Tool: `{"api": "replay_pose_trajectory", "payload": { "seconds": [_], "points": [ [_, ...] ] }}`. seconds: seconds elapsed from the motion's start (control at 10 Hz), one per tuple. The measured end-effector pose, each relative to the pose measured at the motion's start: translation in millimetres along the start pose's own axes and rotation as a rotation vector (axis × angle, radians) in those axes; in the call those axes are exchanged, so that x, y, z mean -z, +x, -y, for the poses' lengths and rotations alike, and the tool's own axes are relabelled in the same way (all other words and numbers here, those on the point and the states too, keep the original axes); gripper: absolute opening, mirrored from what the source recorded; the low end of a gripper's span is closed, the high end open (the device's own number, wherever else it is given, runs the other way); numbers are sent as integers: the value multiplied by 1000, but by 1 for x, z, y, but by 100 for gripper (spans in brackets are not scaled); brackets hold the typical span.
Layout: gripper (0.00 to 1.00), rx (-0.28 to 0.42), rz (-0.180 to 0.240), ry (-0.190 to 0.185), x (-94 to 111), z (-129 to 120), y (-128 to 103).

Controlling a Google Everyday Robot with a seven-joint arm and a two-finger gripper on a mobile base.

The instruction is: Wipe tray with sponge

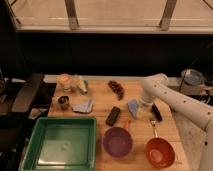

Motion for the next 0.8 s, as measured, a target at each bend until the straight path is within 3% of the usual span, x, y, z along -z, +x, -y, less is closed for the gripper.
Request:
{"api": "replay_pose_trajectory", "payload": {
  "seconds": [0.3, 0.6, 0.8],
  "points": [
    [0, 62, 8, 31, 22, -13, -12],
    [0, 168, 18, 13, 36, -42, -39],
    [0, 264, 2, -26, 32, -74, -65]
  ]
}}
